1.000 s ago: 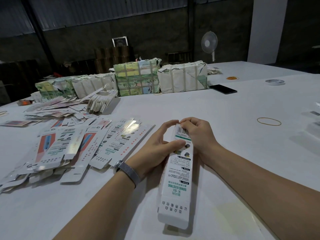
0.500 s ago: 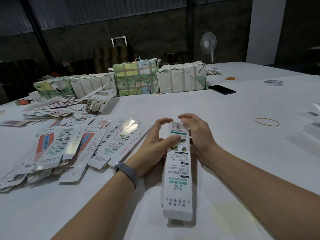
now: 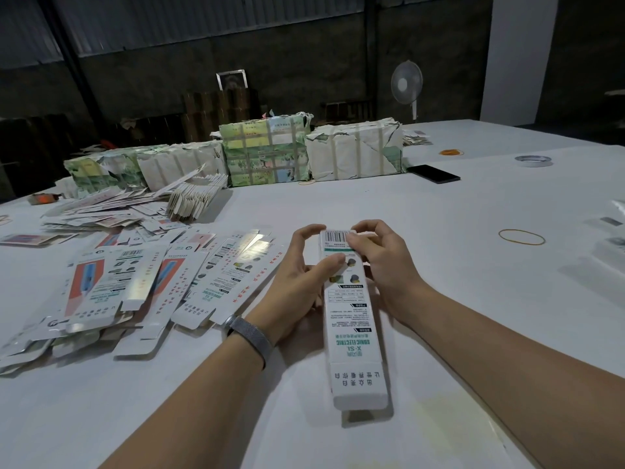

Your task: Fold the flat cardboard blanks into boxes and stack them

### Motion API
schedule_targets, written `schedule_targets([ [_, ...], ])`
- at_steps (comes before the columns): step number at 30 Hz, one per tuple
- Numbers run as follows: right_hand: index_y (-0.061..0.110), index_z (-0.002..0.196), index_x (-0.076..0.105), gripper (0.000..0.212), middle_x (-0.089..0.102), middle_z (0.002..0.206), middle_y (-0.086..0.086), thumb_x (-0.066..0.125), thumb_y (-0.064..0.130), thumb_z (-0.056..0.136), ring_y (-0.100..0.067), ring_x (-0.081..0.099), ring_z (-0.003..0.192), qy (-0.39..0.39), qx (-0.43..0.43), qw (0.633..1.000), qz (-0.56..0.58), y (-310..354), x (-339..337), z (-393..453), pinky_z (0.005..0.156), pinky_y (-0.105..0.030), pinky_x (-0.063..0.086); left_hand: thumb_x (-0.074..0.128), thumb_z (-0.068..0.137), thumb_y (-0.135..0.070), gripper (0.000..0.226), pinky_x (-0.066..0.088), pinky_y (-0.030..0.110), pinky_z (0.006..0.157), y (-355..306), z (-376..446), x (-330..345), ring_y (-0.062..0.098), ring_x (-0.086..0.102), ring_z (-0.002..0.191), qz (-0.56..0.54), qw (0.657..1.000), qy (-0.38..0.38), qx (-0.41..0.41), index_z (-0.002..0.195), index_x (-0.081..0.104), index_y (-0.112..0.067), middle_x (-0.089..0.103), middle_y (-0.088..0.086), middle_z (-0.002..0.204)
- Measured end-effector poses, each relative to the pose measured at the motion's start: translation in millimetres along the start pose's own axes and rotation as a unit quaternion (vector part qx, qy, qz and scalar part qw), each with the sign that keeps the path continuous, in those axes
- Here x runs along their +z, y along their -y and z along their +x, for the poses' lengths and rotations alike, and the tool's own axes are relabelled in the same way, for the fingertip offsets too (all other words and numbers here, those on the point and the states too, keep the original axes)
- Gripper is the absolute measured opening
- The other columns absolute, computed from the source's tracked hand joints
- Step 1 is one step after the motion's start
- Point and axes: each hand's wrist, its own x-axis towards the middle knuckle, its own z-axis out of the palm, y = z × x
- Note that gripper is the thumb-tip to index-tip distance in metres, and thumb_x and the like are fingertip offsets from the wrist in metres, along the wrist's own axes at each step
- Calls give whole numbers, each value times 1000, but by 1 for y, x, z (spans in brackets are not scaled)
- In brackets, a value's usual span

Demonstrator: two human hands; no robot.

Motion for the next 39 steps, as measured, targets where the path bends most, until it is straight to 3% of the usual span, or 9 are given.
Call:
schedule_targets([
  [4, 15, 94, 59, 5, 72, 78, -4, 62, 13, 97, -17, 67, 59, 2, -1, 1000, 1, -3, -1, 2, 49, -29, 53, 68, 82, -36, 55, 50, 72, 80, 1, 1, 2, 47, 71, 84, 12, 1000, -11, -8, 131, 44, -33, 77, 16, 98],
  [7, 22, 97, 59, 9, 68, 97, -9, 62, 14, 96, -21, 70, 68, -13, -16, 999, -37, -6, 0, 2, 57, -35, 58, 70, 80, -37, 51, 60, 50, 66, 2, 2, 1, 35, 75, 75, 8, 1000, -18, -8, 124, 45, -32, 78, 13, 93],
  [10, 35, 106, 57, 20, 61, 108, 0, 66, 23, 94, -14, 67, 78, -19, -50, 986, -156, -7, 1, 1, 65, -31, 56, 75, 76, -36, 48, 57, 35, 52, 3, 4, 1, 28, 75, 67, 3, 995, -99, -8, 115, 46, -33, 78, 9, 91],
  [14, 35, 120, 62, 48, 54, 116, 13, 64, 54, 76, -1, 58, 83, 68, -101, 934, -335, 5, 4, -8, 72, -19, 47, 80, 79, -43, 49, 43, 21, 38, 4, 7, -5, 10, 63, 47, 14, 983, -182, 17, 112, 46, -36, 73, 0, 73],
  [18, 32, 137, 54, 65, 50, 120, 7, 70, 52, 78, -5, 55, 102, 161, -126, 858, -471, 25, 7, -18, 92, -27, 48, 75, 81, -59, 55, 40, 22, 37, 3, 6, -6, 10, 54, 42, -9, 985, -165, 44, 119, 41, -38, 66, -5, 57],
  [22, 24, 146, 47, 66, 50, 132, 0, 70, 40, 86, -16, 54, 114, 94, -139, 823, -543, 55, -12, -25, 99, -39, 49, 55, 82, -68, 54, 43, 24, 37, 0, 9, -2, 16, 56, 40, -6, 990, -127, 61, 126, 39, -41, 72, 5, 68],
  [27, 30, 143, 51, 65, 51, 136, 4, 71, 49, 84, -17, 52, 120, 5, -94, 755, -649, 106, -85, -51, 103, -38, 44, 50, 102, -48, 10, 46, 27, 39, 8, 15, -5, 17, 59, 42, 24, 992, -98, 76, 105, 53, -57, 71, 8, 68],
  [34, 31, 133, 60, 55, 54, 136, 2, 72, 49, 82, -21, 49, 127, -187, -25, 665, -723, 194, -212, -95, 105, -43, 42, 57, 93, -47, 15, 49, 40, 47, 15, 19, -6, 26, 58, 41, 86, 993, -75, 38, 105, 59, -56, 69, 7, 64],
  [39, 33, 125, 65, 36, 54, 130, 1, 59, 45, 91, -21, 56, 111, -193, 91, 551, -807, 216, -268, -95, 84, -36, 51, 60, 72, -57, 42, 43, 35, 48, 17, 18, -4, 23, 52, 38, 61, 995, -73, -16, 112, 64, -45, 66, 10, 61],
])
